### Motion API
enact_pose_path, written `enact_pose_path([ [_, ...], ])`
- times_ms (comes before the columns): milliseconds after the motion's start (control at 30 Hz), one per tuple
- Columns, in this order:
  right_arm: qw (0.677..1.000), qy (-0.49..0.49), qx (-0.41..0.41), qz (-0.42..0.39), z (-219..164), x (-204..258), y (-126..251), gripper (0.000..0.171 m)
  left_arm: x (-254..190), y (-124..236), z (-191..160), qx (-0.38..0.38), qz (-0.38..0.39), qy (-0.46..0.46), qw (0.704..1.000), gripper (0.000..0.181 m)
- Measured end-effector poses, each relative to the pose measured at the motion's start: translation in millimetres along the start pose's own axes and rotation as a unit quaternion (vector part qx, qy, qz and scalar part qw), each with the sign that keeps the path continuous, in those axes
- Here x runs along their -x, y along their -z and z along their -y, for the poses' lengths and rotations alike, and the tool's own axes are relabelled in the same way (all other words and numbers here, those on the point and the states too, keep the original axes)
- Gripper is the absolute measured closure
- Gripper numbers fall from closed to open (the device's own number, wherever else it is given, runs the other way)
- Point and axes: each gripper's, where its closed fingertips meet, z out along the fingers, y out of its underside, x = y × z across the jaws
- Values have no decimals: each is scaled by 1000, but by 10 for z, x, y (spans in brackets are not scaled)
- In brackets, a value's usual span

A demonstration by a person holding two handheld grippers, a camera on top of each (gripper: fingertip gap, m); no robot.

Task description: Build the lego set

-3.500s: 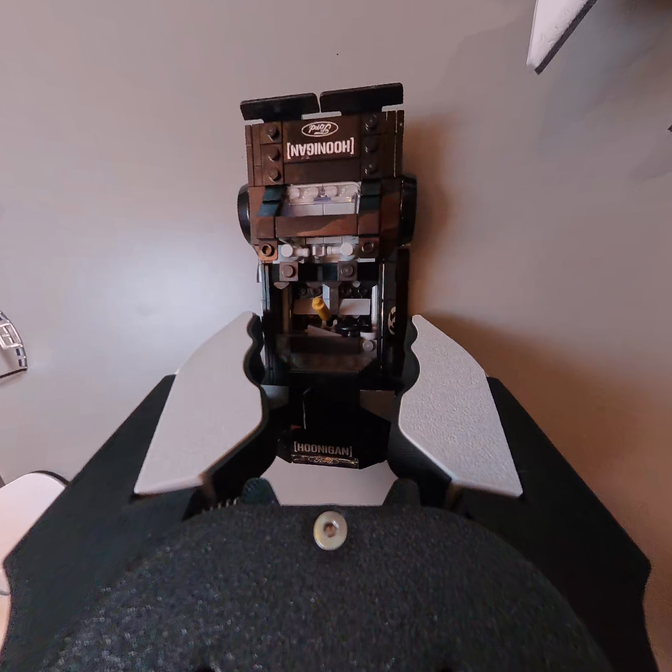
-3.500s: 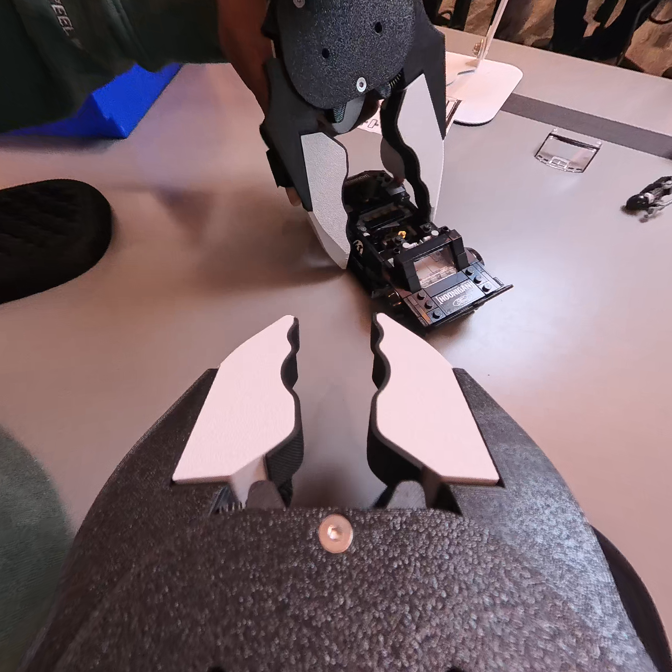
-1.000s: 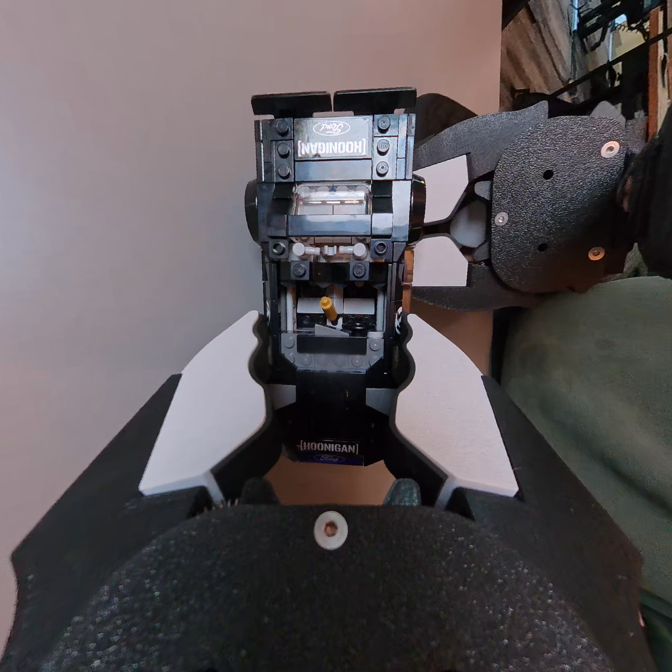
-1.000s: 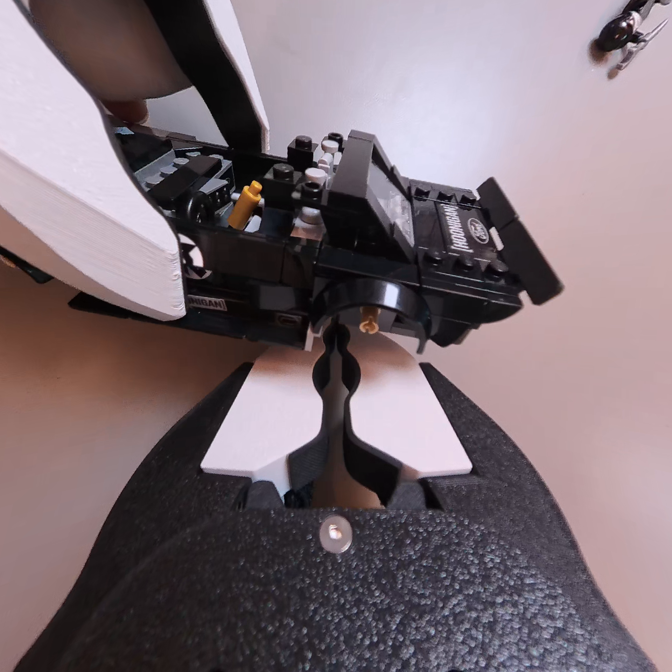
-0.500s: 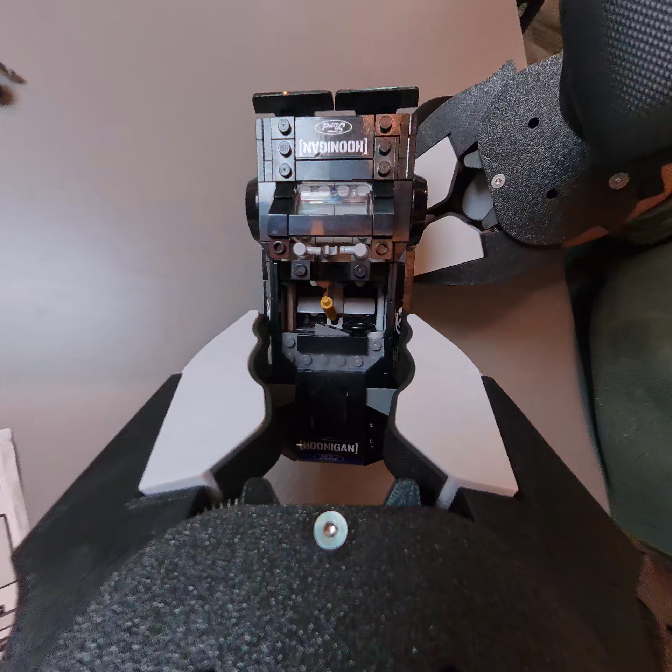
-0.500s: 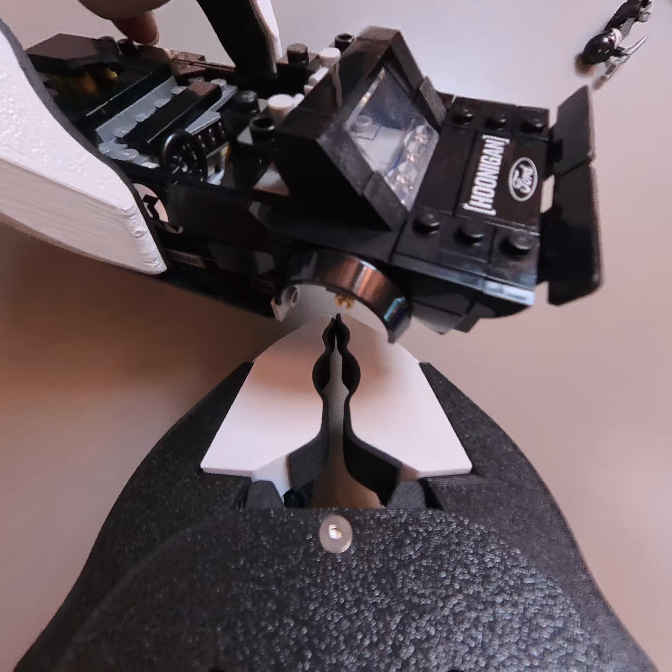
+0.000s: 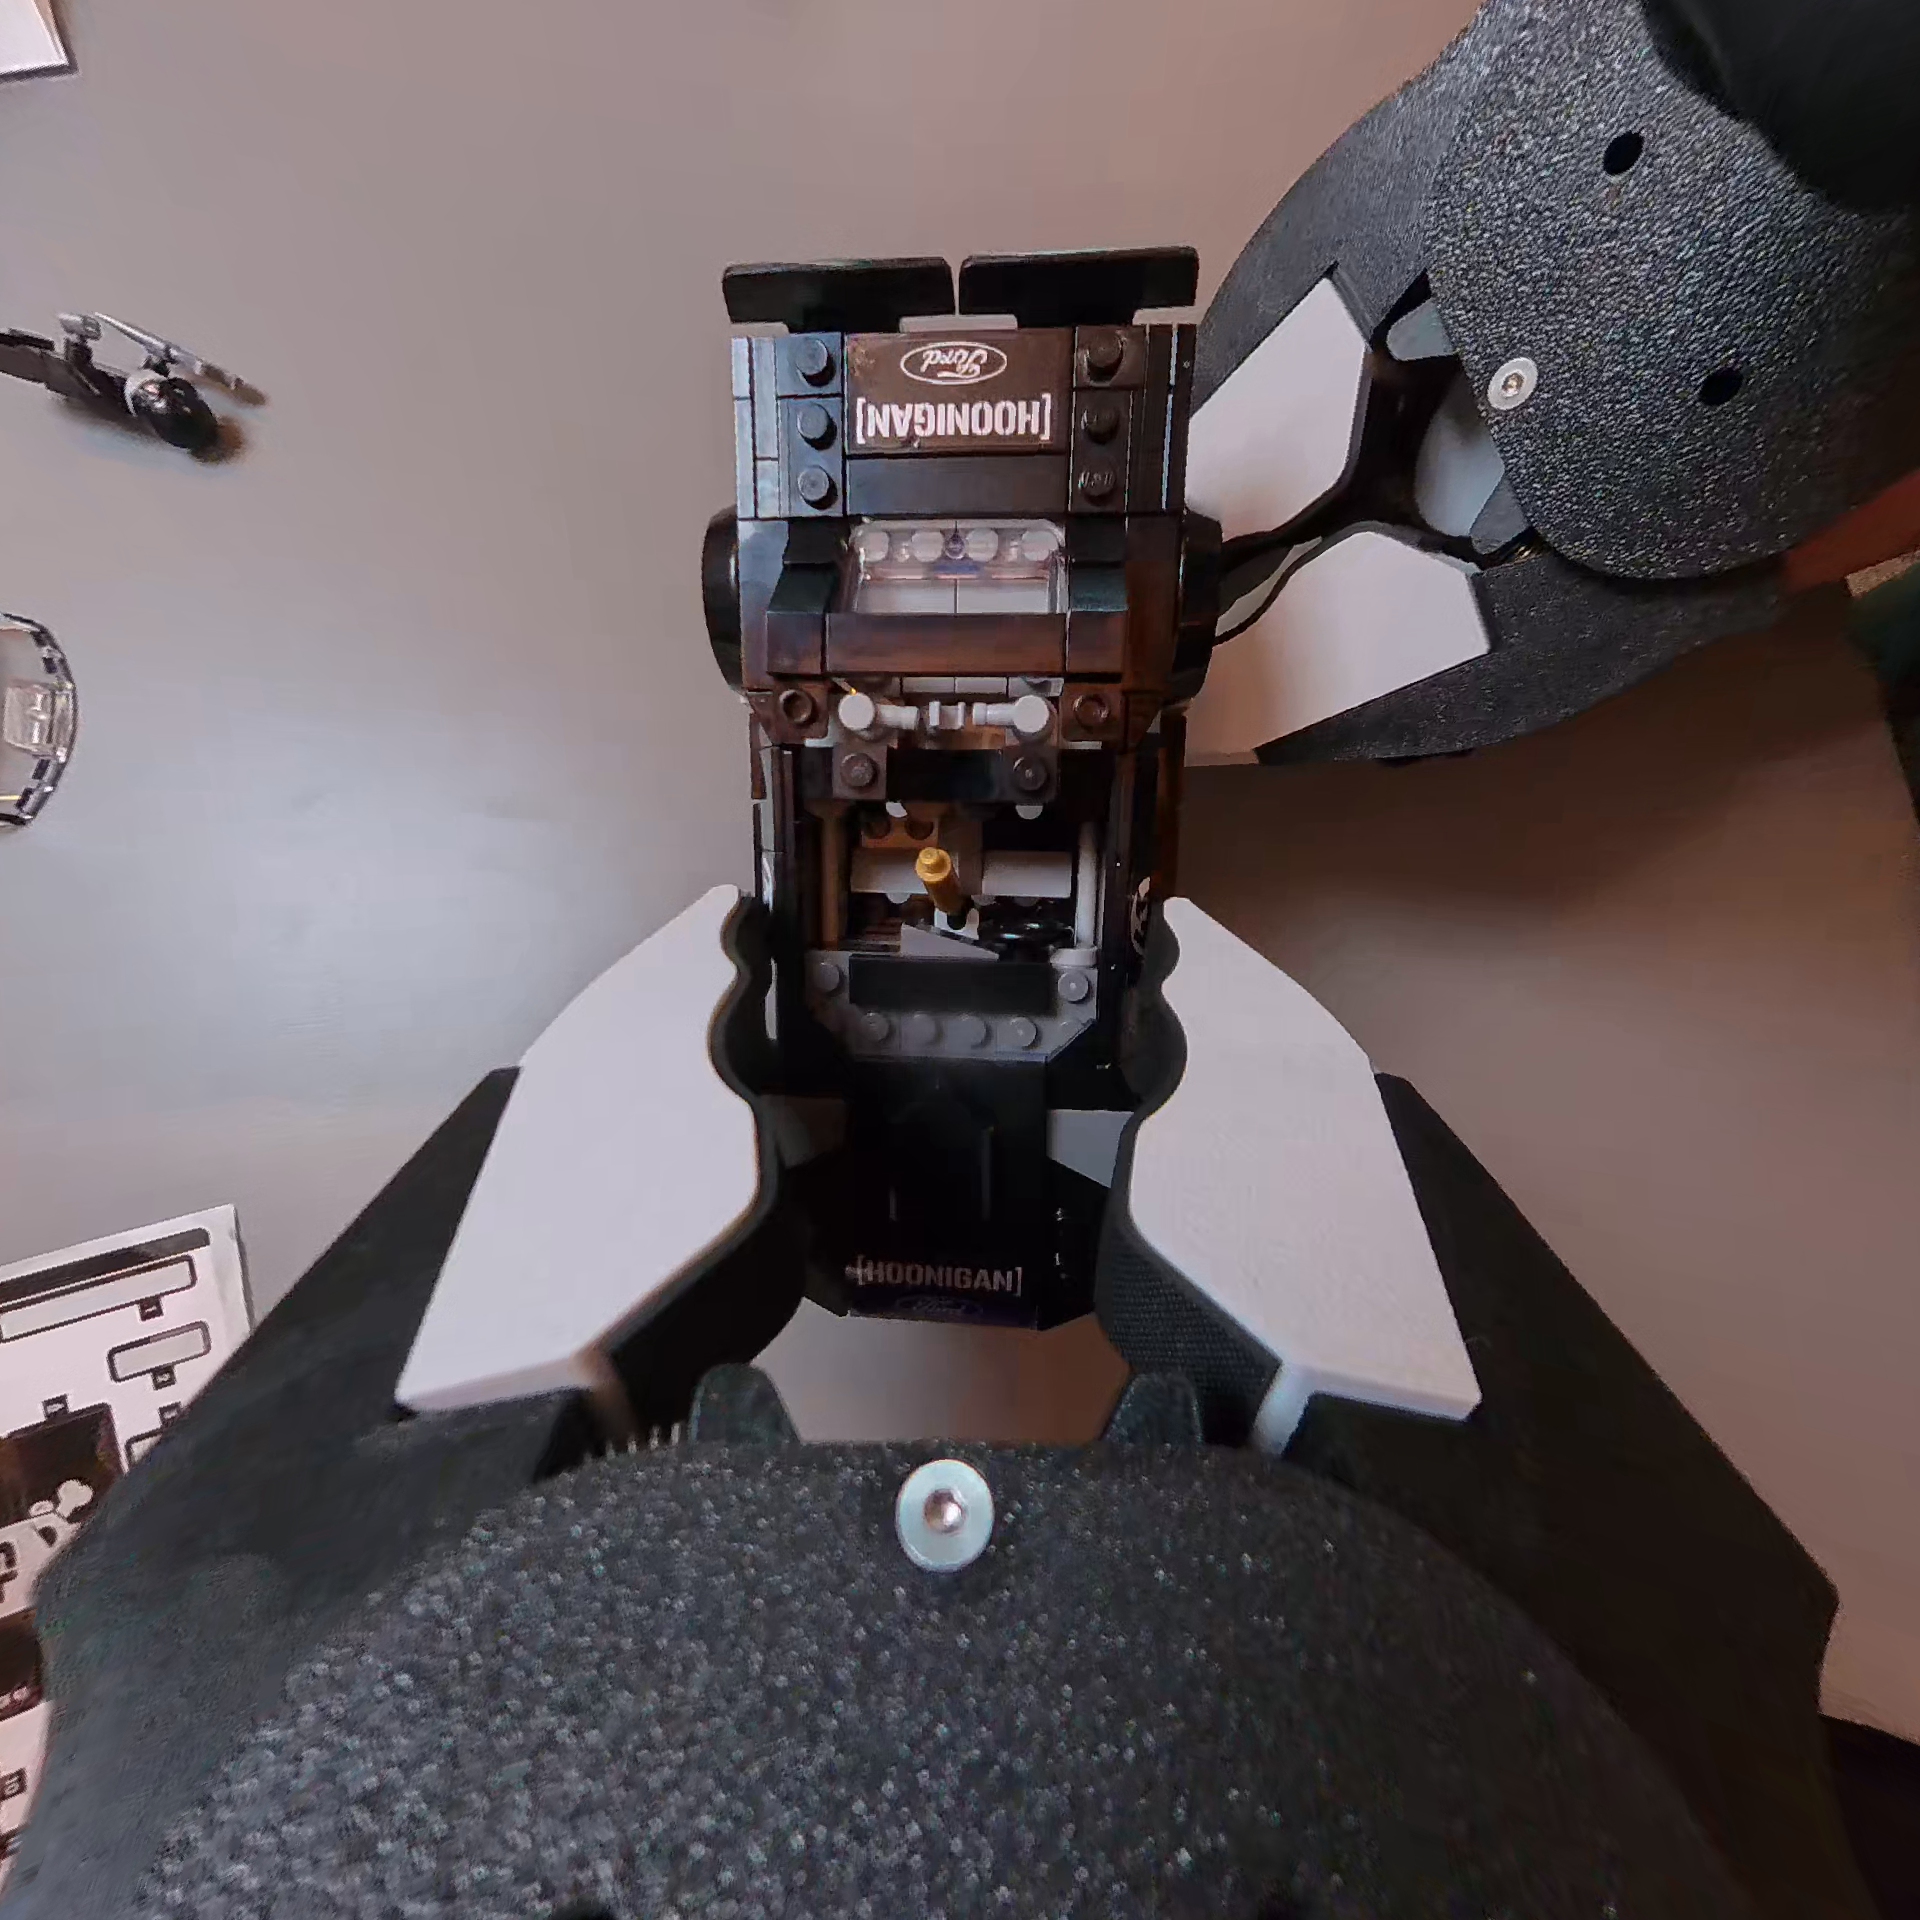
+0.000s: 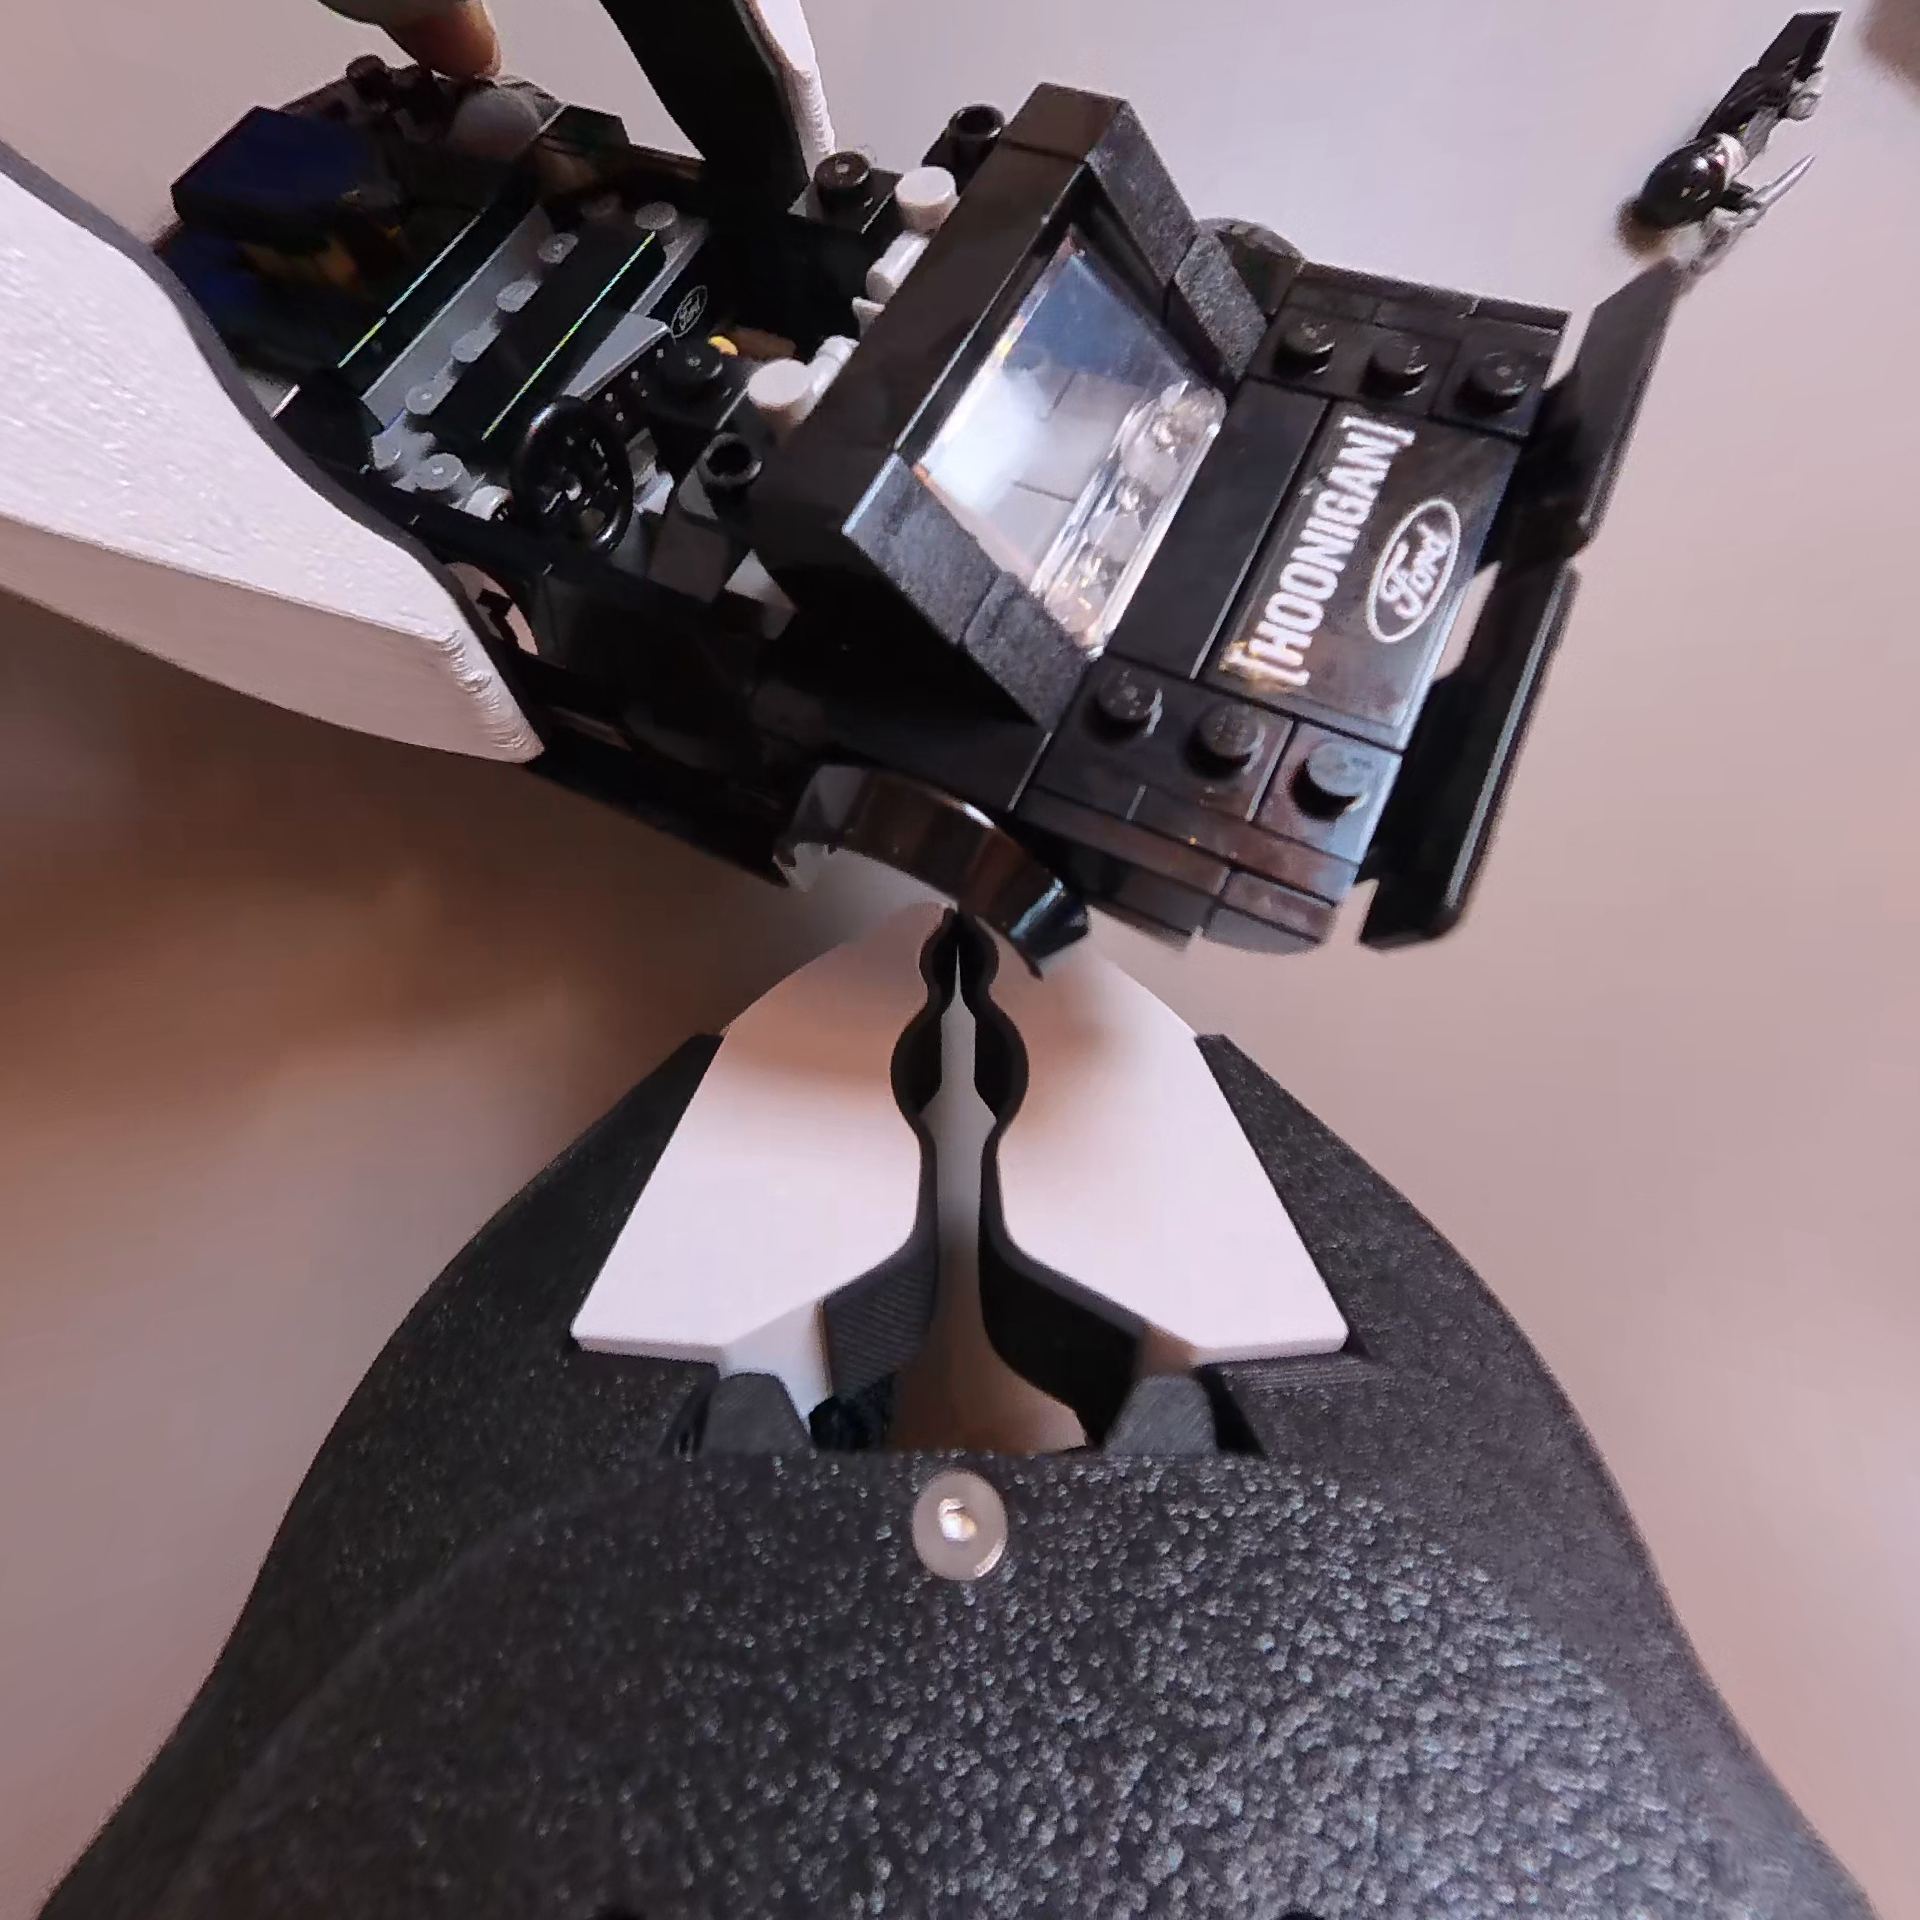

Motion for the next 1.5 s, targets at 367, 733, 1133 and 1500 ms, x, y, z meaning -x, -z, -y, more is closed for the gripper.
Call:
enact_pose_path([
  [367,996,57,-66,7,-132,-33,214,171,291,-18,-253,59,107,-15,992,112],
  [733,979,68,-185,50,-72,-195,493,171,393,-28,-523,120,196,62,971,112],
  [1133,969,91,-214,86,4,-226,494,164,435,66,-550,99,224,8,969,110],
  [1500,934,75,-327,122,418,-163,757,134,-3,1118,-218,-289,330,103,893,136],
])
